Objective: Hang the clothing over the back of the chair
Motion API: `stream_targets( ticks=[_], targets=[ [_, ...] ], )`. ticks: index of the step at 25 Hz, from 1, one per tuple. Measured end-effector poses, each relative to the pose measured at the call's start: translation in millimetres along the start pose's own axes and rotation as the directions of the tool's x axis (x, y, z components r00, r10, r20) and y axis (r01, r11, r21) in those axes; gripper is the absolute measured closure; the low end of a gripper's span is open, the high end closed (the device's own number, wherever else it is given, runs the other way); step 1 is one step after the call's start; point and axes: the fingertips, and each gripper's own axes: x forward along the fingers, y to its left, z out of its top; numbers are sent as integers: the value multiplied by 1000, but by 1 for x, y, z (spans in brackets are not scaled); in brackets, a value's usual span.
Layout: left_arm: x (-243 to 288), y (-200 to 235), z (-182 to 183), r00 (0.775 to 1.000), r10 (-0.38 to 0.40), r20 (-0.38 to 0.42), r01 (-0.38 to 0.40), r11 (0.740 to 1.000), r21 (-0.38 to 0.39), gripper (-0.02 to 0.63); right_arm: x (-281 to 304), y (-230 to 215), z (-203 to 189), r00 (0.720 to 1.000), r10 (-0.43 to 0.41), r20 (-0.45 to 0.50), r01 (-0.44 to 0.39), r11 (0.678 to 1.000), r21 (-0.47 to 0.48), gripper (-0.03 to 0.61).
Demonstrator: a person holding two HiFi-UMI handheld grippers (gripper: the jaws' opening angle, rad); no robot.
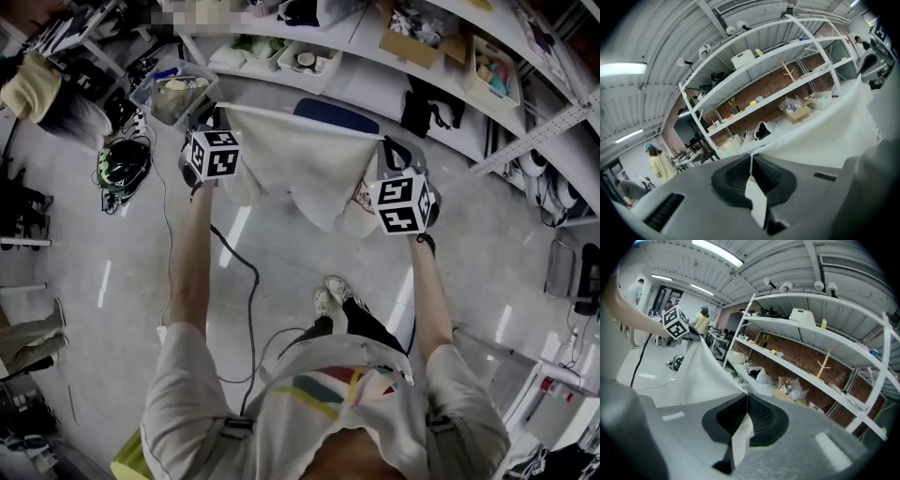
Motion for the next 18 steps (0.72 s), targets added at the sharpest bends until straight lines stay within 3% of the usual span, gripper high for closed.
stream_targets(
  ticks=[18],
  targets=[
    [33,-48,-89,985,-94,-147,100,994,37,600,40,58,-85,976,121,-181,-125,992,-12,568]
  ],
)
